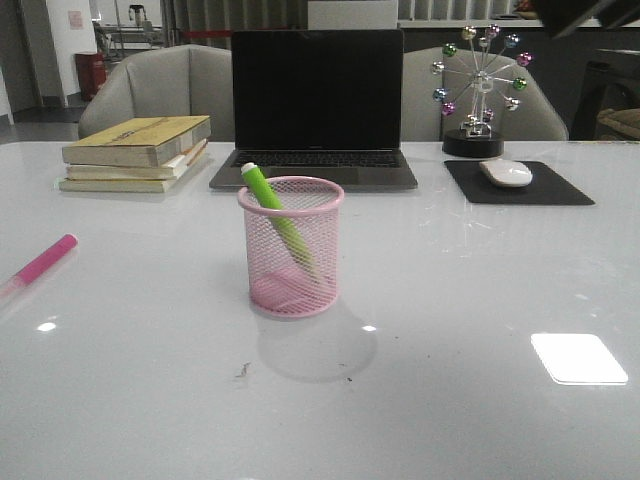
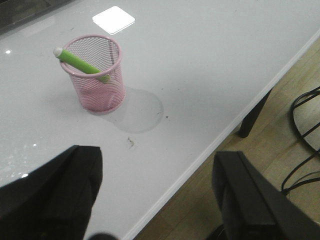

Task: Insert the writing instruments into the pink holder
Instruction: 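Open the right gripper and withdraw it from the holder, then lower the left gripper onto the pink marker and grasp it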

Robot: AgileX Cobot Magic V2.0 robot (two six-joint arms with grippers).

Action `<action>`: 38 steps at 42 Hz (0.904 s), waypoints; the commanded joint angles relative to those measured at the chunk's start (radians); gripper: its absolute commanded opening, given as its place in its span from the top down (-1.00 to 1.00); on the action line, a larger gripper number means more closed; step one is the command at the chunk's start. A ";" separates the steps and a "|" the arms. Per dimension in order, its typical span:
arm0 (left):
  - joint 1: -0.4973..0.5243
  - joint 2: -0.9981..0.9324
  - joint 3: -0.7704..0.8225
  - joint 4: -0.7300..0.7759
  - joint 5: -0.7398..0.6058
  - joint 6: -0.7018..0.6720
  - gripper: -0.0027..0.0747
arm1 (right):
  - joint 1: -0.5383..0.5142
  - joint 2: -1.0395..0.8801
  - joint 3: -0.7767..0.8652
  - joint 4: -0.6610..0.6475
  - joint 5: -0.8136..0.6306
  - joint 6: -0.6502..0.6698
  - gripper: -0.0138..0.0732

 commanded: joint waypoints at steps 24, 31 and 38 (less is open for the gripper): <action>0.601 0.426 -0.221 0.041 0.053 -0.024 -0.38 | -0.003 -0.114 0.040 0.002 0.051 -0.008 -0.23; 0.679 0.618 -0.341 0.041 0.060 -0.024 -0.38 | -0.003 -0.114 0.040 0.002 0.051 -0.008 -0.23; 0.685 0.807 -0.467 0.039 0.061 -0.024 -0.38 | -0.003 -0.114 0.040 0.002 0.051 -0.008 -0.23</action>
